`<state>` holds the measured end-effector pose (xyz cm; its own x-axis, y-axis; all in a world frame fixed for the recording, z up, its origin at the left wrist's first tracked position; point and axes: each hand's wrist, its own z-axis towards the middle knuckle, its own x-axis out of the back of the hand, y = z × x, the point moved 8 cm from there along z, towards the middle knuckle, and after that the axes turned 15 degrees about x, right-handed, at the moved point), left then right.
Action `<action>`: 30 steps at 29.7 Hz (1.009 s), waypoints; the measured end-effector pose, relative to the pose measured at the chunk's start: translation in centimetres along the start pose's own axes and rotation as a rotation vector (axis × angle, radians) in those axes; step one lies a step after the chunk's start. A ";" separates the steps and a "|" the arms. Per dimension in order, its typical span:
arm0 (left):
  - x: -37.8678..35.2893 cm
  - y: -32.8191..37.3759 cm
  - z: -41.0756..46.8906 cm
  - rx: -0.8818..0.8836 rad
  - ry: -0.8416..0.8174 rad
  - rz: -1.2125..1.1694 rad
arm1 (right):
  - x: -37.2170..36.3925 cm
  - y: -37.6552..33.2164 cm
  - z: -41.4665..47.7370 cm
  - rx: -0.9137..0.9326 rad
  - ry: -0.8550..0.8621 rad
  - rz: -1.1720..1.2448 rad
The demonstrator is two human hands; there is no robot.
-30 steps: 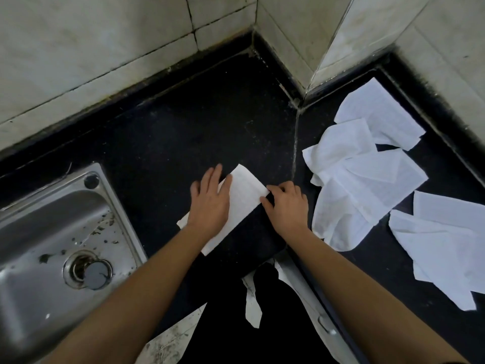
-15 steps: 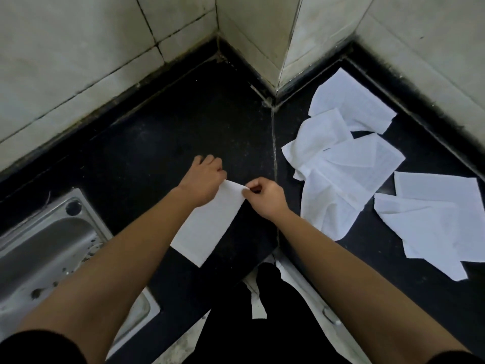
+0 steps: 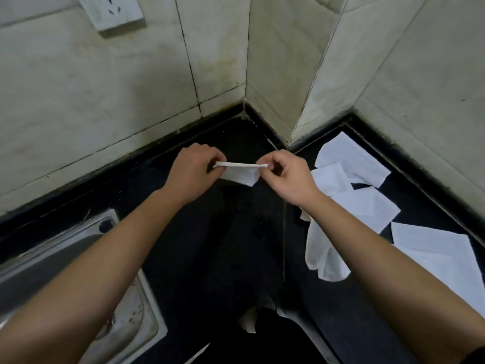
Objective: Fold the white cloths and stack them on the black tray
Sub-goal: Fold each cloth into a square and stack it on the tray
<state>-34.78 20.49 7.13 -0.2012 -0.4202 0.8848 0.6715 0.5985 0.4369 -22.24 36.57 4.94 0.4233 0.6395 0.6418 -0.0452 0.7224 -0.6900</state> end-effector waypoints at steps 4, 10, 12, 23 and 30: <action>-3.7 -1.6 -4.9 -0.013 -0.111 0.026 | -2.9 0.3 -4.0 0.106 -0.206 -0.091; -13.7 -3.9 -16.9 0.044 -0.433 0.085 | -11.6 3.5 -15.5 0.018 -0.679 -0.140; -15.9 -4.1 -20.6 0.051 -0.507 0.075 | -13.5 3.6 -18.7 0.016 -0.791 -0.143; -16.3 -4.7 -24.1 0.095 -0.522 0.080 | -15.1 2.1 -20.0 0.381 -0.758 -0.219; -16.9 -5.7 -22.8 0.086 -0.739 0.146 | -16.1 2.7 -18.6 0.340 -0.919 -0.210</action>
<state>-18.97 8.65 -14.00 -0.5604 0.2157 0.7996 0.6758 0.6772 0.2910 -12.32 23.34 -13.47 -0.4041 0.3415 0.8486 -0.3673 0.7890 -0.4925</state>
